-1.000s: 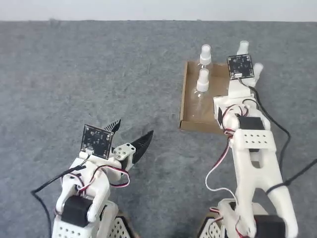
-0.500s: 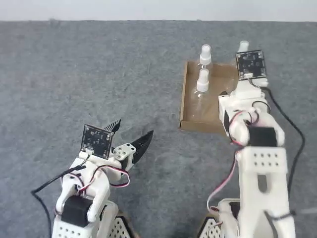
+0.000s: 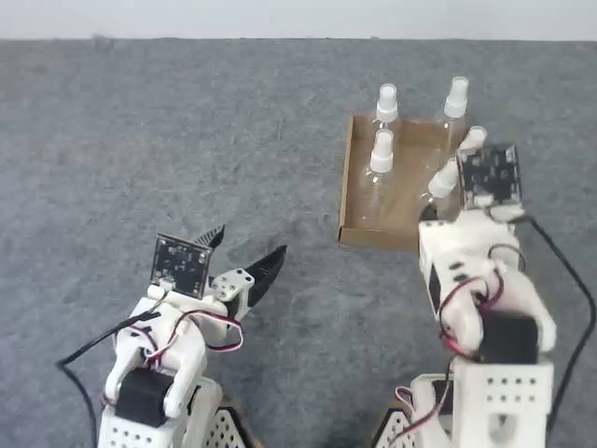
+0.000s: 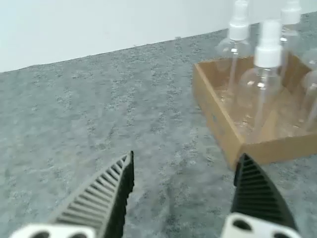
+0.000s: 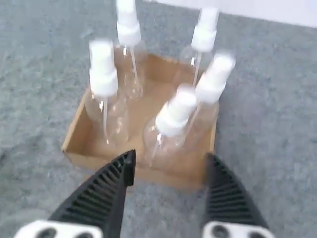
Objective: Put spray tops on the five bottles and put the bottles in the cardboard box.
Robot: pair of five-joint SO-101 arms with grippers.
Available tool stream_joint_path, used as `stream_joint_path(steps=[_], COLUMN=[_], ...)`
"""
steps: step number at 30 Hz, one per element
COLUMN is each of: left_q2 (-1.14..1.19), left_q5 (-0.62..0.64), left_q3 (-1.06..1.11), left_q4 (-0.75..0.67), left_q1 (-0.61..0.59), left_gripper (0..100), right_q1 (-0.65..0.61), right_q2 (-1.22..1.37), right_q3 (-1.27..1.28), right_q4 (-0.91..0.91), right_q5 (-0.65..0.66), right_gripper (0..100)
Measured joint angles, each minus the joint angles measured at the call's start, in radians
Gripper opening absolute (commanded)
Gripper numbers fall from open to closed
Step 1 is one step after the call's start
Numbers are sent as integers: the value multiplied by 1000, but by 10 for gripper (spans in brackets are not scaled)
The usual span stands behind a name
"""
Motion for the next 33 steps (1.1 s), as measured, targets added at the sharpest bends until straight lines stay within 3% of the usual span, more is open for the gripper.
stream_joint_path(steps=[9,13,21,33], left_q2=[0,0,0,0], left_q5=[0,0,0,0], left_q3=[0,6,123,275], left_q4=[0,11,49,31], left_q1=[-138,-213,-348,-397], left_gripper=[301,290,11,17], right_q1=[2,-2,-2,-2], right_q2=[-324,-466,-629,-629], right_q3=[368,516,649,815], right_q4=[3,11,51,51], right_q5=[6,103,157,158], right_gripper=[21,20,20,20])
